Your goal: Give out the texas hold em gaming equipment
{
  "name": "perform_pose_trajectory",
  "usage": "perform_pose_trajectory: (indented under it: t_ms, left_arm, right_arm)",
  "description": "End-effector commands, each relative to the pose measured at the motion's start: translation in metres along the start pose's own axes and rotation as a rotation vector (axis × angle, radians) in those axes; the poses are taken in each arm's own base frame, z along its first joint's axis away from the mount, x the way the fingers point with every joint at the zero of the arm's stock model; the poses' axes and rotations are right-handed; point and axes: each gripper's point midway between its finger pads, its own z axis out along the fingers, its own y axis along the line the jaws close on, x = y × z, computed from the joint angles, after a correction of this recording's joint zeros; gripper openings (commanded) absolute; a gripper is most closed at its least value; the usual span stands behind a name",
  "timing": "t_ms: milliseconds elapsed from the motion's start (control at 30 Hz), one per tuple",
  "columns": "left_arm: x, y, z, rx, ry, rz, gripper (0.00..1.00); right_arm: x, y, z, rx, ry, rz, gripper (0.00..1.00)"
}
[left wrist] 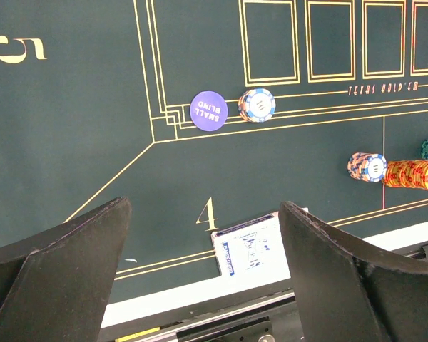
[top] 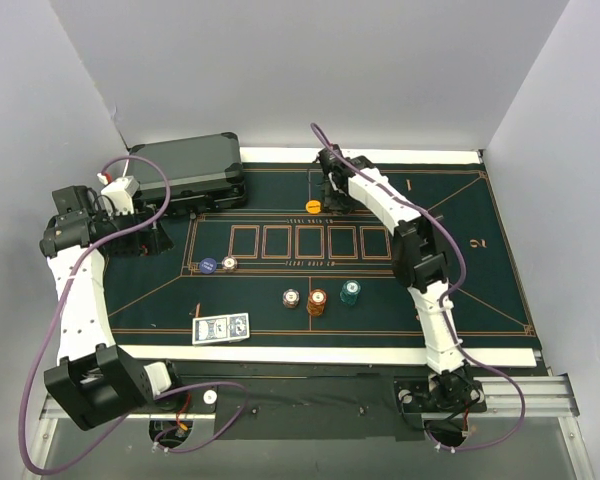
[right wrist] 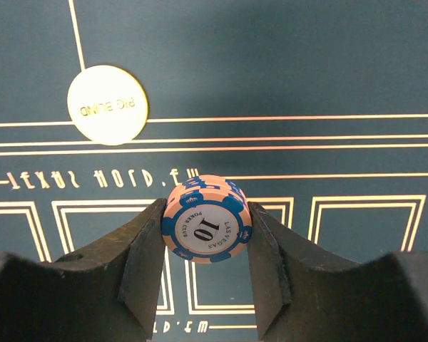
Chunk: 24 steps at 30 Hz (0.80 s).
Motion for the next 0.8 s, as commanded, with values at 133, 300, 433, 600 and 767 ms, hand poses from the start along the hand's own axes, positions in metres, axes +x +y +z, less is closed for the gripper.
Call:
perform_pose_trajectory:
  t_ms: [133,300,433,600,767]
  left_arm:
    - [-0.015,-0.005,-0.001,0.042,-0.043,0.033,0.96]
    - [-0.014,-0.002,0.003,0.035,-0.039,0.031,0.96]
    - [-0.011,0.000,0.005,0.034,-0.028,0.026,0.96]
    - [-0.010,0.001,0.006,0.030,-0.036,0.030,0.96]
    - [-0.010,0.002,0.007,0.029,-0.034,0.029,0.96]
  right_arm:
    - [-0.020,-0.011,0.015,0.011,-0.024,0.047,0.15]
    - [-0.019,-0.010,0.028,0.006,-0.020,0.054,0.17]
    - [-0.018,-0.007,0.038,-0.012,-0.011,0.065,0.18]
    - [-0.017,-0.001,0.045,-0.041,0.001,0.077,0.18]
    - [-0.016,-0.001,0.049,-0.044,0.008,0.088,0.21]
